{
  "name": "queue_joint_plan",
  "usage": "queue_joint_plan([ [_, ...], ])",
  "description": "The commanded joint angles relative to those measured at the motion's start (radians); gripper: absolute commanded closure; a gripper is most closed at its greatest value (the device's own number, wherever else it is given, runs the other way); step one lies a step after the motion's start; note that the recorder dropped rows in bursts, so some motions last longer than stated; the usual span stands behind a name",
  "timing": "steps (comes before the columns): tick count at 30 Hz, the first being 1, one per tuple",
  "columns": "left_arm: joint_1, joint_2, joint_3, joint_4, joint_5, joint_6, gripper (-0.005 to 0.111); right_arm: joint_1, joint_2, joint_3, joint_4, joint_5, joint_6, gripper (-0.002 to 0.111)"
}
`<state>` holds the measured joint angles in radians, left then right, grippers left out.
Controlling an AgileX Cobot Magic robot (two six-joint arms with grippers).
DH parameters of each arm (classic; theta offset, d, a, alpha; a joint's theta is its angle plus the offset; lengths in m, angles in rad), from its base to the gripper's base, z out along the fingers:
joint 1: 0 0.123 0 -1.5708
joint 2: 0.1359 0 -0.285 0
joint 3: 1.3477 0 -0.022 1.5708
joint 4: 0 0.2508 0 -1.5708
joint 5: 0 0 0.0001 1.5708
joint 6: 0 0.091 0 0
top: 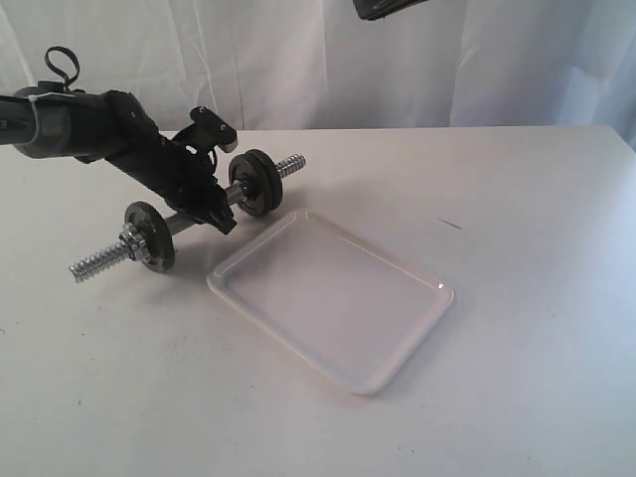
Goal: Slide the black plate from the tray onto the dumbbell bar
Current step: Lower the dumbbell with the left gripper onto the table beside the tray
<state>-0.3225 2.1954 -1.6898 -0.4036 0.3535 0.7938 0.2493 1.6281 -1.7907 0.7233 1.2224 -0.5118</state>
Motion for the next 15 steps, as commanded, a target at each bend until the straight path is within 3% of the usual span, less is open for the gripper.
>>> queue_joint_plan([
  [1, -0.004, -0.061, -0.039, -0.089, -0.043, -0.024, 0.107, -0.011, -0.012, 0.000, -0.003, -0.001, 0.004, 0.108],
  [15, -0.004, -0.061, -0.039, -0.120, -0.043, -0.061, 0.107, -0.011, -0.011, 0.000, -0.003, -0.001, 0.019, 0.108],
])
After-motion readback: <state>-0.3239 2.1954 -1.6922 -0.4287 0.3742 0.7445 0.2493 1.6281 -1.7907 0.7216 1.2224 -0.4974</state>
